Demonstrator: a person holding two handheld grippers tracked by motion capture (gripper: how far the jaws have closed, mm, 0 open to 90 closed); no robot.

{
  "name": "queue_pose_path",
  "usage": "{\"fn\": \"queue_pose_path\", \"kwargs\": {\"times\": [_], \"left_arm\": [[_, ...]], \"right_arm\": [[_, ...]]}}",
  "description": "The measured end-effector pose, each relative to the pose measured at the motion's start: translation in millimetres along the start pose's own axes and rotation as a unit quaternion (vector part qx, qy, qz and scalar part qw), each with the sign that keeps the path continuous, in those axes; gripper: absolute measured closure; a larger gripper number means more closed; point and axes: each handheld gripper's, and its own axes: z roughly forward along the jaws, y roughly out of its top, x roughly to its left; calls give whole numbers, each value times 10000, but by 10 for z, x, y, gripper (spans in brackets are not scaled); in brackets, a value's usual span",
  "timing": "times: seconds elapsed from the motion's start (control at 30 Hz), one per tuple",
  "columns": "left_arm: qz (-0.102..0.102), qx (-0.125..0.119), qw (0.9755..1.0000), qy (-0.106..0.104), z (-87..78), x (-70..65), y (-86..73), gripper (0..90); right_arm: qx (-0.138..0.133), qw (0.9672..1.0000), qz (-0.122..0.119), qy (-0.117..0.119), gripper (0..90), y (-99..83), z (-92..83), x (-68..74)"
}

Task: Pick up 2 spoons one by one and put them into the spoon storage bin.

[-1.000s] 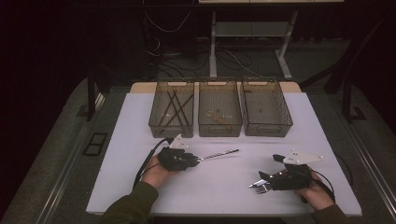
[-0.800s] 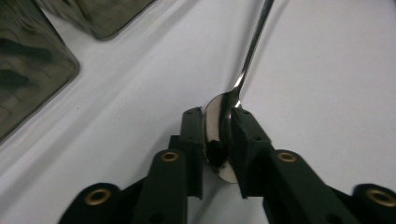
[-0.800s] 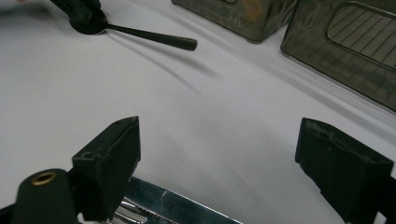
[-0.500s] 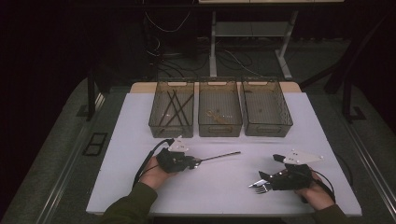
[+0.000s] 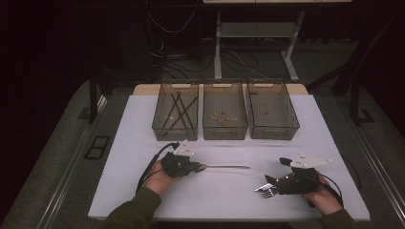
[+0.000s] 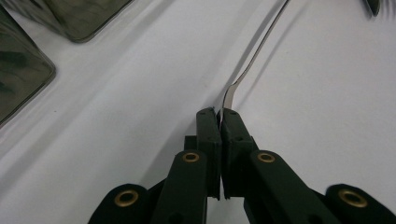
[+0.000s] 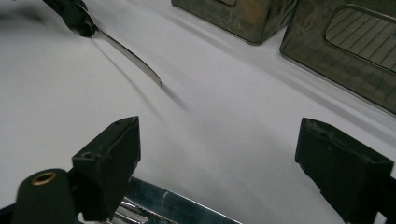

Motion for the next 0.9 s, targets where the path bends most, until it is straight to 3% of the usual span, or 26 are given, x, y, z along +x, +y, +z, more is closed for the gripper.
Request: {"fn": "queue_pose_path", "kwargs": {"times": [0.43, 0.9], "left_arm": [[-25, -220, 9997, 141, -84, 37, 8, 871], [-242, -494, 9982, 224, -179, 84, 23, 870]], "right_arm": [[-33, 10000, 18, -27, 144, -7, 28, 5], [-94, 9999, 140, 21, 144, -9, 40, 2]]}}
